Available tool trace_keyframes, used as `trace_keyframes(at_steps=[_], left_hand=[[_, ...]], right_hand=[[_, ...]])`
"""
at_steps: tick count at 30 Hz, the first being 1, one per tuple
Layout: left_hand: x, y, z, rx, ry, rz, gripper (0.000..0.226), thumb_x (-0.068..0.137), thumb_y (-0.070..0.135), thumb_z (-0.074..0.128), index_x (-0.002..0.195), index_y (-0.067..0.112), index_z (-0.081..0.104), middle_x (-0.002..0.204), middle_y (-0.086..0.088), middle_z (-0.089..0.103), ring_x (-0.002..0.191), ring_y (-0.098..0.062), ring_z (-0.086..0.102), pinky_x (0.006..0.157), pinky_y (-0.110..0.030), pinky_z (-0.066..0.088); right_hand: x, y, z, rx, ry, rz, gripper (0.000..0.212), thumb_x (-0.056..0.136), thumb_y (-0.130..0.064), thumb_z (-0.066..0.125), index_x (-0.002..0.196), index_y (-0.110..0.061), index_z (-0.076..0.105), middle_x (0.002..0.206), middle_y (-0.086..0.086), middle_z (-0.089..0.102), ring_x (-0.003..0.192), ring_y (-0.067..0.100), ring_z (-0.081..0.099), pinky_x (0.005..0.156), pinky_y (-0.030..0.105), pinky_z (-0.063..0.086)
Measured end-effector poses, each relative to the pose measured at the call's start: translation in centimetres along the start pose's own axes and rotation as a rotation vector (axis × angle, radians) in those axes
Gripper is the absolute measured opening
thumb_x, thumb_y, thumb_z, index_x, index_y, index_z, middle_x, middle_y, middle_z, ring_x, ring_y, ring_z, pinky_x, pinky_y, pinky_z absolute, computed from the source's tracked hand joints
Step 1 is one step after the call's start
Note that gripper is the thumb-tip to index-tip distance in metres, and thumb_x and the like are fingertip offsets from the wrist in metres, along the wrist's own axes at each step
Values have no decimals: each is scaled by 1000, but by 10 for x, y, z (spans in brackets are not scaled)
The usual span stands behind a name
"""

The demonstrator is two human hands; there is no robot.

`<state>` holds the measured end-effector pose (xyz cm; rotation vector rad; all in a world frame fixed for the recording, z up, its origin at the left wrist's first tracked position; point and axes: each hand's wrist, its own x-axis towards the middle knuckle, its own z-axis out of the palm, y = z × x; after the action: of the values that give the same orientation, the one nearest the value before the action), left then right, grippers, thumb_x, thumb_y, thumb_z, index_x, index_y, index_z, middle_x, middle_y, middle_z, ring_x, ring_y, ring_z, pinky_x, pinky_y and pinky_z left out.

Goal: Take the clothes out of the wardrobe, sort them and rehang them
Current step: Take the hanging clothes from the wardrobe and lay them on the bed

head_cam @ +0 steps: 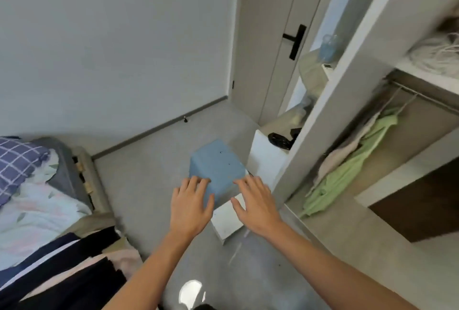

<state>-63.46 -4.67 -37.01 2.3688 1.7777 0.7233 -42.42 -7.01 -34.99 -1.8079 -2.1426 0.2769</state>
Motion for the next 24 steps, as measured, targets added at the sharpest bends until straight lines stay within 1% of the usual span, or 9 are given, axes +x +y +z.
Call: trace_keyframes(at_steps=[3,6,9,13,18,20,24], left_hand=[[20,53,23,-36,-60,103,38,94,42,57,123,20,66,116,2,64,105,-26,59,79,-41,47],[34,99,40,-50,-132,227,40,94,45,53,122,20,65,114,1,63,103,-27,58,77,-41,47],[44,144,51,-59,-198,366,40,96,47,49,122,21,65,114,3,63,103,-26,57,78,-40,46],[54,181,61,-102,-227,454,38,99,46,49,127,23,62,117,5,61,106,-23,57,81,-39,50],[68,232,77,-94,-238,504,44,99,47,46,132,22,61,118,3,60,107,-22,57,77,-38,51],[72,256,85,-87,-240,504,46,99,47,45,133,21,61,118,1,61,106,-23,58,80,-38,53],[80,295,98,-55,-265,478,50,101,51,39,139,23,57,123,1,60,112,-23,57,83,-39,53]], right_hand=[[-34,45,-22,-8,29,120,43,96,-46,48,133,-25,54,123,-8,52,119,20,49,96,41,47],[-64,81,-42,-35,92,252,49,97,-49,44,137,-23,54,126,-6,54,120,21,49,96,39,46],[-93,116,-58,-28,194,405,45,96,-48,47,133,-23,55,125,-5,54,120,23,50,96,43,49],[-115,153,-77,-21,251,500,43,95,-47,50,131,-25,55,126,-7,52,122,22,49,97,43,47],[-136,198,-100,-39,268,547,46,95,-49,48,134,-25,55,129,-6,51,122,21,47,97,42,47],[-145,217,-110,-41,271,553,46,95,-48,49,134,-24,56,130,-6,51,123,21,47,96,43,48],[-157,253,-130,-50,262,554,43,95,-48,48,131,-25,55,127,-6,50,120,22,47,95,43,48]])
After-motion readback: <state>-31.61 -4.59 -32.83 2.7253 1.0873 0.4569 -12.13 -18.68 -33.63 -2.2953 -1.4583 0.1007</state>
